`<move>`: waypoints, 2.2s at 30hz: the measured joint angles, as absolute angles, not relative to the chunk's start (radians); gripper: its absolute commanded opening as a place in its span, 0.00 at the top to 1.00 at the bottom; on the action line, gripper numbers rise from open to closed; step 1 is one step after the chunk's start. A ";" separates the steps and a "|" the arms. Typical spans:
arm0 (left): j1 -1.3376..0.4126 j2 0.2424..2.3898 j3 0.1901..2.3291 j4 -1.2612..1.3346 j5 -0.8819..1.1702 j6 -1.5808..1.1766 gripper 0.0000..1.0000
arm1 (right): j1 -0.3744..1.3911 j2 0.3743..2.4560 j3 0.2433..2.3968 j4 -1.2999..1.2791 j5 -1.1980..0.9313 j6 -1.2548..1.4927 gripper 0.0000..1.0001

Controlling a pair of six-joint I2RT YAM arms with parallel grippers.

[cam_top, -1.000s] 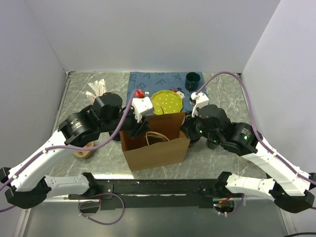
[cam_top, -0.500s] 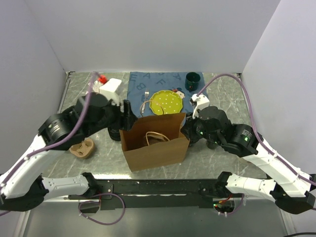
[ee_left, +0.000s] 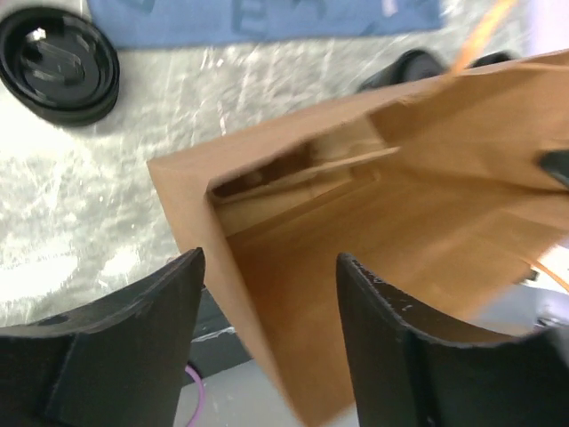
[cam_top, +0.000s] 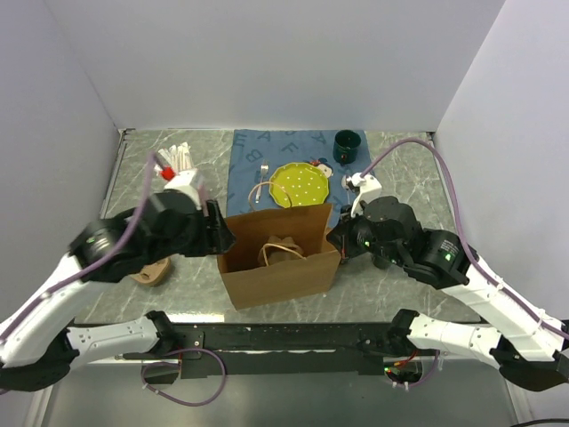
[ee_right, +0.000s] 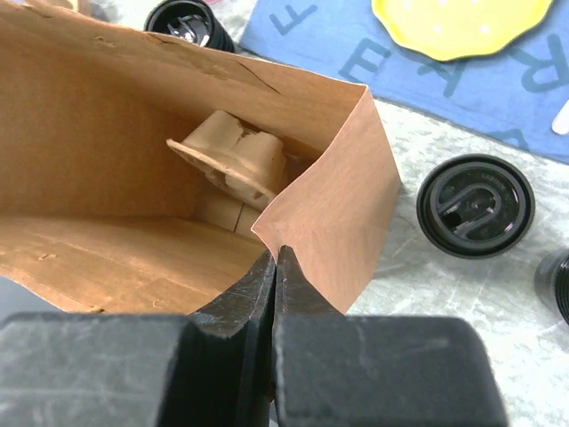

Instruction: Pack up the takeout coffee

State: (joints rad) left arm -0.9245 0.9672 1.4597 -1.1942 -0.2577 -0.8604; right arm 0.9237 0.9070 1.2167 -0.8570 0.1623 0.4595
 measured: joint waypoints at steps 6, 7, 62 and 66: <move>-0.925 1.056 1.436 -1.200 -0.255 -0.884 0.59 | 0.924 0.824 1.125 -0.759 0.110 0.424 1.00; -0.925 1.058 1.436 -1.198 -0.251 -0.884 0.68 | 0.924 0.796 1.100 -0.737 0.094 0.413 1.00; -0.925 0.707 1.450 -1.190 -0.453 -0.978 0.03 | 0.927 0.862 1.252 -0.875 -0.017 0.332 1.00; -0.925 0.776 1.529 -1.256 -0.479 -0.971 0.04 | 0.945 0.995 1.401 -1.013 -0.009 0.365 1.00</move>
State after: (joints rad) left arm -0.9245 0.7761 1.5288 -1.2556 -0.4786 -0.9707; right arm 0.9451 0.9955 1.4014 -1.0134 -0.0093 0.3653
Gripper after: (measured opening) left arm 0.967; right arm 0.008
